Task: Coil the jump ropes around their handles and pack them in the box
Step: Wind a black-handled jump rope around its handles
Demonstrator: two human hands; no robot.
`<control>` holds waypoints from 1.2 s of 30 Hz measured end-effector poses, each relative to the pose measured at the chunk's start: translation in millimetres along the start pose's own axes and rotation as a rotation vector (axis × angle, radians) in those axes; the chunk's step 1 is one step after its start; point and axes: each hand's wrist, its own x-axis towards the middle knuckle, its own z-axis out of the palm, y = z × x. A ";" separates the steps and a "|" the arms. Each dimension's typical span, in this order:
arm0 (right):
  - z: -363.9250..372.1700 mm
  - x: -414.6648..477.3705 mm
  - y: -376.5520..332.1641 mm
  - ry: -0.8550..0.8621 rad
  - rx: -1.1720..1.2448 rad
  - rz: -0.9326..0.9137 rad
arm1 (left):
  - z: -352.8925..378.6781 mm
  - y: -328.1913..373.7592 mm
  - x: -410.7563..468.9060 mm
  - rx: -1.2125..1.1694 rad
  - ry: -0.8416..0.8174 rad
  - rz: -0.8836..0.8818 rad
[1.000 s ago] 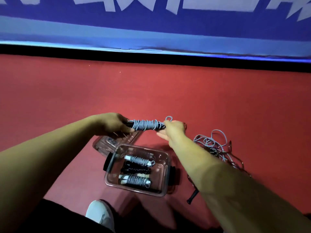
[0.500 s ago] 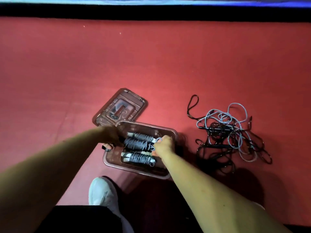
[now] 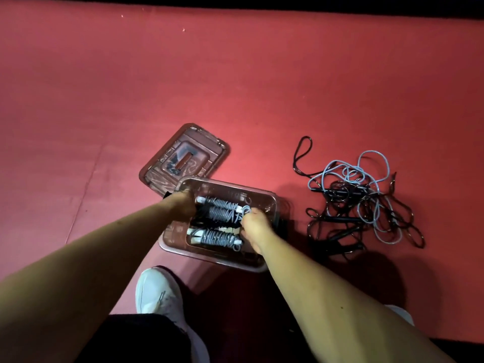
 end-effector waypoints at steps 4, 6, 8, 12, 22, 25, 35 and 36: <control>-20.9 -41.7 -38.6 -0.017 -0.337 -0.140 | -27.6 15.8 -14.0 0.049 0.092 0.035; -43.3 -59.7 -58.7 -0.025 -0.372 -0.231 | -42.1 36.3 -22.0 0.043 0.096 0.035; -70.1 -68.5 -80.9 -0.115 -0.222 -0.214 | -54.1 60.5 -24.1 -0.052 0.082 0.077; -146.6 -74.3 -114.1 -0.033 -0.097 -0.299 | -64.9 129.8 -36.3 -0.208 0.044 0.246; -255.5 -2.1 -47.8 0.321 -0.731 -0.249 | 24.7 253.8 -12.9 -0.012 -0.064 0.607; -253.0 15.6 -34.7 0.249 -0.724 -0.257 | 61.5 266.9 7.1 0.021 0.059 0.594; -269.3 32.7 -6.9 0.274 -0.917 -0.142 | 145.9 265.4 30.5 0.046 -0.086 0.532; -271.8 30.0 -11.4 0.278 -0.906 -0.147 | 142.0 263.8 27.9 0.027 -0.063 0.515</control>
